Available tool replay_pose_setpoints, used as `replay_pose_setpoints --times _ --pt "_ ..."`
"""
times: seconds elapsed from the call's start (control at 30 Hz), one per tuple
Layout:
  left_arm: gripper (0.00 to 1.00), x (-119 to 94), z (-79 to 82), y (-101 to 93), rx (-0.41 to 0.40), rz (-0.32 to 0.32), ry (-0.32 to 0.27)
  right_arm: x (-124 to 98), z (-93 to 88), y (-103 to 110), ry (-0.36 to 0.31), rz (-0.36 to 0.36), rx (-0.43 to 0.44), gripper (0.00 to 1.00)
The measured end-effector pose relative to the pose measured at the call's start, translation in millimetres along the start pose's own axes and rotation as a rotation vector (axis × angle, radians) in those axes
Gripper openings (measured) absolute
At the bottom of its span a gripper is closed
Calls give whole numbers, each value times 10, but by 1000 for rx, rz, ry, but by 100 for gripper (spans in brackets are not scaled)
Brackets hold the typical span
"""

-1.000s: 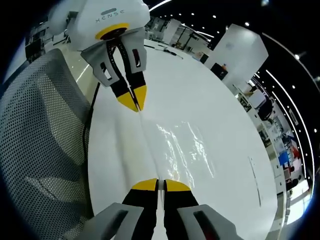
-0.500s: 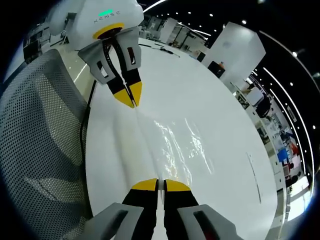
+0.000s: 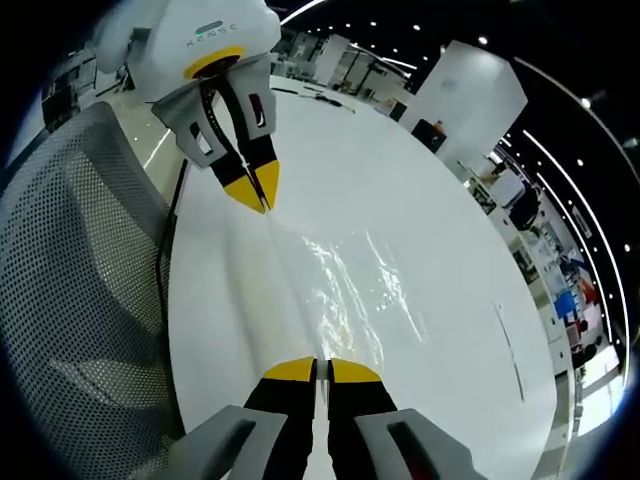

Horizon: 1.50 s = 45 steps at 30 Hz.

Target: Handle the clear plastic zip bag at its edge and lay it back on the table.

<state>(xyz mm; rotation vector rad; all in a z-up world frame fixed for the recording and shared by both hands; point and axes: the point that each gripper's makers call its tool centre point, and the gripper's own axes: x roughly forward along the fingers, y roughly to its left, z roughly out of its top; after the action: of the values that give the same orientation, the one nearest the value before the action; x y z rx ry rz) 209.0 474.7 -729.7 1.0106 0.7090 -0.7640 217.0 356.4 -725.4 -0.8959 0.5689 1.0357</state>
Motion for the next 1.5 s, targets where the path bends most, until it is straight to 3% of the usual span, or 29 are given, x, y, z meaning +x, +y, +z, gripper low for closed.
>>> replay_pose_setpoints --times 0.53,0.63,0.67,0.77,0.97,1.5 --pt "0 -33 -35 -7 6 12 10 -21 -21 41 2 20 12 0" --pt "0 -57 -28 -10 37 25 0 -39 33 13 -53 27 147 3" --pt "0 -61 -22 -13 37 29 -5 -76 113 -19 -114 29 220 5" --pt "0 -72 -3 -10 43 39 -12 -73 180 -106 -192 28 307 7" --pt "0 -71 30 -32 64 35 -14 -86 290 -105 -233 37 314 8" --pt "0 -95 21 -40 78 33 -19 49 327 43 -185 85 224 9"
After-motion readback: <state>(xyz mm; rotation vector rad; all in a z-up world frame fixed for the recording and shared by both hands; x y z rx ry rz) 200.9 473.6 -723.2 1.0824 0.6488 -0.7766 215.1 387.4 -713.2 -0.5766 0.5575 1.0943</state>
